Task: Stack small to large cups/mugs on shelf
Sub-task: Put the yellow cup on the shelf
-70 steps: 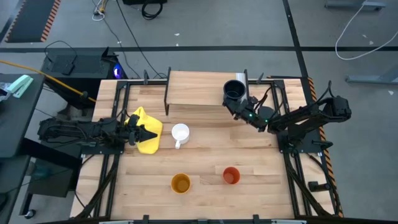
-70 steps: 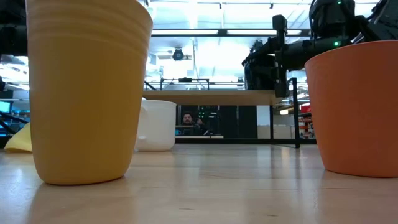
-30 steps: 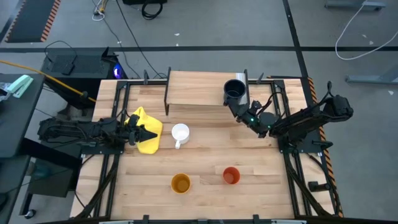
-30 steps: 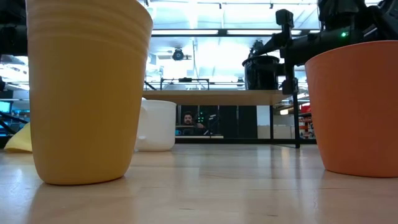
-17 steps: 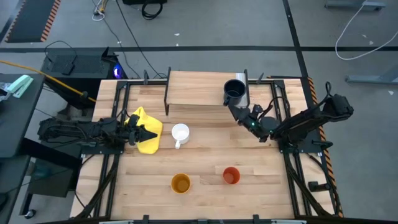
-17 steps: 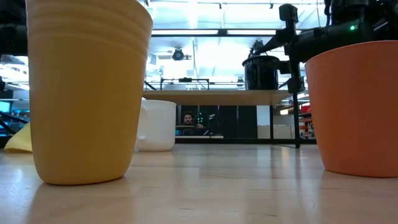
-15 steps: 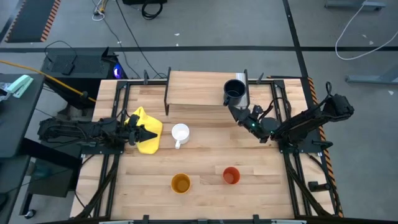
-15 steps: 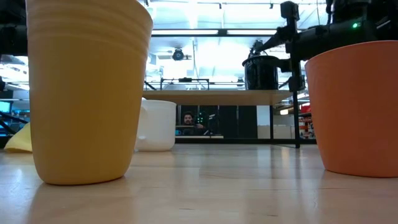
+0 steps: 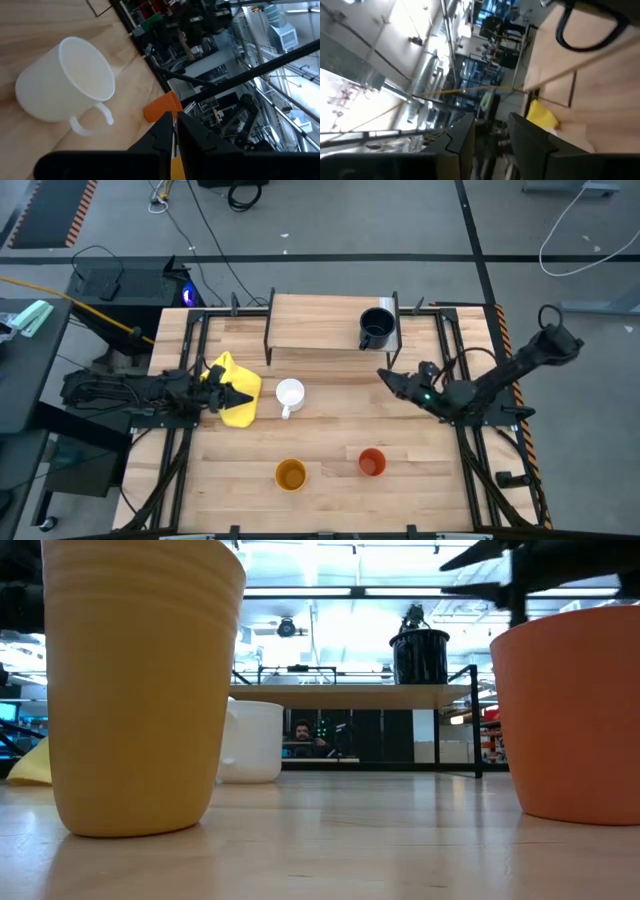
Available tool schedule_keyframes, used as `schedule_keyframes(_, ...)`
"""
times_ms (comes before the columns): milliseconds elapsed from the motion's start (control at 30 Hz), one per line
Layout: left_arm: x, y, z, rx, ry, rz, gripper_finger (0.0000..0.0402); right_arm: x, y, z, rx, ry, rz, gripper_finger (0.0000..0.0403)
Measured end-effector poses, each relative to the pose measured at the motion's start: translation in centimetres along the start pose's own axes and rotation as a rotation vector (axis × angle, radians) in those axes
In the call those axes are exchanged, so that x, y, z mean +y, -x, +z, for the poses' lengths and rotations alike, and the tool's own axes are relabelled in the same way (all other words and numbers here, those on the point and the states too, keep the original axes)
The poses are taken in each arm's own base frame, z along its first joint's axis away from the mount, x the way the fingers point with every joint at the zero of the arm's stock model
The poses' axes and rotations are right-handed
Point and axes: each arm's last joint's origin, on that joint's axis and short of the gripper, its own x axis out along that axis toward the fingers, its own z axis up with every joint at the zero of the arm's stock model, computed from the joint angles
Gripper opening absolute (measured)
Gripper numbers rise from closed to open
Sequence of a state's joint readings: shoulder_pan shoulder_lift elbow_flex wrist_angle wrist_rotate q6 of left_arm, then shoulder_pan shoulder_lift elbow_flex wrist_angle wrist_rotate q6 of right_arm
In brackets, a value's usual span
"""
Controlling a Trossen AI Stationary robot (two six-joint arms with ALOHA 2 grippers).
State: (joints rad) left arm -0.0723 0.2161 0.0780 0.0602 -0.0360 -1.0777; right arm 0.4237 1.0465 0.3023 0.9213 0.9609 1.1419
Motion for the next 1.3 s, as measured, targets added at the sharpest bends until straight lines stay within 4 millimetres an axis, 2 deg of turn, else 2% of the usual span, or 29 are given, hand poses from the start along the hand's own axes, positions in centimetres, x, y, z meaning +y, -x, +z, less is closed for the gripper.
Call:
schedule_keyframes(233, 0.1, 0.0, -0.1, 0.007, 0.019, 0.014, 0.0032, 1.1, 3.4, -0.2, 0.052, -0.026, -0.031, 0.0125)
schedule_keyframes(500, 0.2, 0.0, -0.1, 0.009, 0.037, 0.018, 0.0024, 0.3, 5.9, -1.0, 0.199, -0.080, -0.081, 0.0104)
schedule_keyframes(700, 0.2, 0.0, -0.1, 0.002, 0.039, 0.022, 0.0031, -0.6, 6.4, -1.3, 0.230, -0.035, -0.127, 0.0086)
schedule_keyframes(967, 0.2, 0.0, -0.1, 0.002, -0.001, 0.022, 0.0024, -0.9, 6.4, -1.4, 0.261, -0.031, -0.137, 0.0075)
schedule_keyframes(1300, 0.2, 0.0, -0.1, 0.003, -0.027, 0.022, 0.0035, -0.8, 6.5, -1.6, 0.342, -0.134, -0.148, 0.0075)
